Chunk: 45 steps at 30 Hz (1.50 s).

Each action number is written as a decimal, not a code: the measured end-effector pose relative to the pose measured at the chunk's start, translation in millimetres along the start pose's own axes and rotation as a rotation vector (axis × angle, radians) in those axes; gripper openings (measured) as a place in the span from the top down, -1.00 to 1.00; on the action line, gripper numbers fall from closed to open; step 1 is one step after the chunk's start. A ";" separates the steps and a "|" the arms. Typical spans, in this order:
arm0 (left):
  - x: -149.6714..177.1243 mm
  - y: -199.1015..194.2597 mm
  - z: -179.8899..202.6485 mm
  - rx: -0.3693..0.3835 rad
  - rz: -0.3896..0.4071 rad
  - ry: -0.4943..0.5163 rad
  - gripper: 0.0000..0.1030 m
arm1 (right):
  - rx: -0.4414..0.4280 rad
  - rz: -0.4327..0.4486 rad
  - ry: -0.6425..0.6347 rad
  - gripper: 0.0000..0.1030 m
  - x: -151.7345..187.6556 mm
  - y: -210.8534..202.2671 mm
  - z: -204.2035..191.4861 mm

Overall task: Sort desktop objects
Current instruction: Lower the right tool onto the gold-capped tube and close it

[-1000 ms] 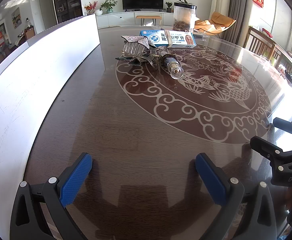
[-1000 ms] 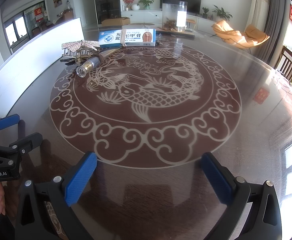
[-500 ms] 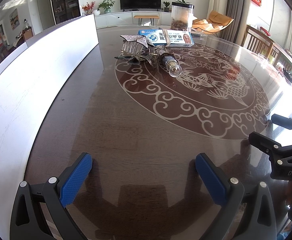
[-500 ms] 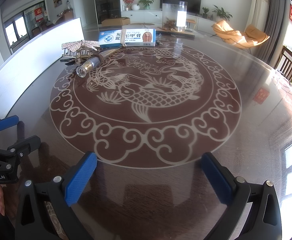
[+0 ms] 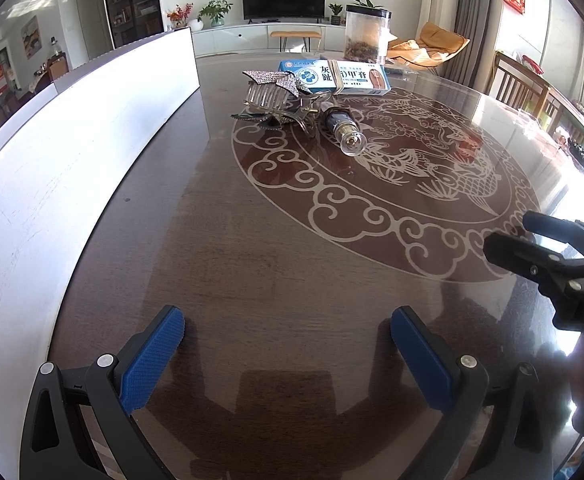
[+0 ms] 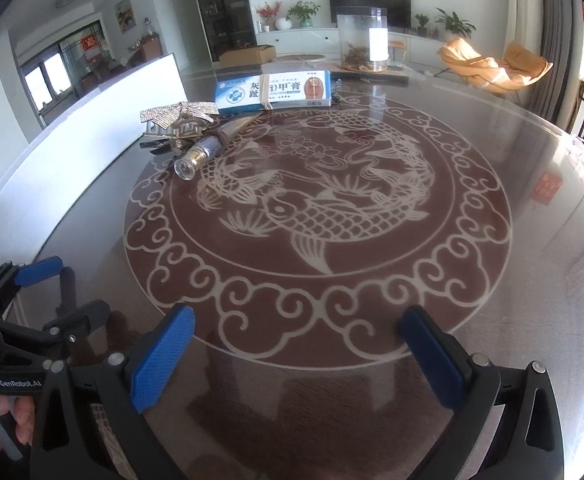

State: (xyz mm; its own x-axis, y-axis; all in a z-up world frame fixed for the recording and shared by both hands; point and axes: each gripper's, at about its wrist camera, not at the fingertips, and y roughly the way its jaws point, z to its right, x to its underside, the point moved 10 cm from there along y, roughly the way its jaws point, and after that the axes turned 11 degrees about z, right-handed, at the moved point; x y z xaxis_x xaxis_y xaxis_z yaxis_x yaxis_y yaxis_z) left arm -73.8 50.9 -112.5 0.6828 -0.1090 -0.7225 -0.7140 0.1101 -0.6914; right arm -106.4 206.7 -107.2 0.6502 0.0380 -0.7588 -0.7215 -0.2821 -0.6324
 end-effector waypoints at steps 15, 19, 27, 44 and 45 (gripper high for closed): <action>0.0 0.4 0.6 0.000 0.000 0.000 -1.00 | -0.066 -0.023 -0.179 0.43 -67.9 100.2 -68.2; 0.1 0.5 0.6 0.000 0.000 0.000 -1.00 | -0.056 -0.013 -0.158 0.44 -42.4 62.8 -42.1; 0.5 0.6 1.2 0.000 0.000 -0.001 -1.00 | 0.049 -0.007 -0.142 0.41 5.4 -7.1 9.3; -38.2 42.8 -1.7 0.038 -0.055 0.040 -1.00 | 0.037 -0.030 -0.185 -0.35 7.0 1.8 -8.6; -48.2 54.0 -3.7 0.041 -0.064 0.044 -1.00 | 0.034 -0.030 -0.182 -0.36 7.0 1.7 -8.5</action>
State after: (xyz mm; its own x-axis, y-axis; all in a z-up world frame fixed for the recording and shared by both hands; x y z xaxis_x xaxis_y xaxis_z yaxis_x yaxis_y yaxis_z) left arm -145.9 58.5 -114.9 0.7188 -0.1606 -0.6764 -0.6613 0.1422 -0.7365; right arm -101.1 198.4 -112.3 0.6201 0.2200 -0.7531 -0.7117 -0.2462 -0.6579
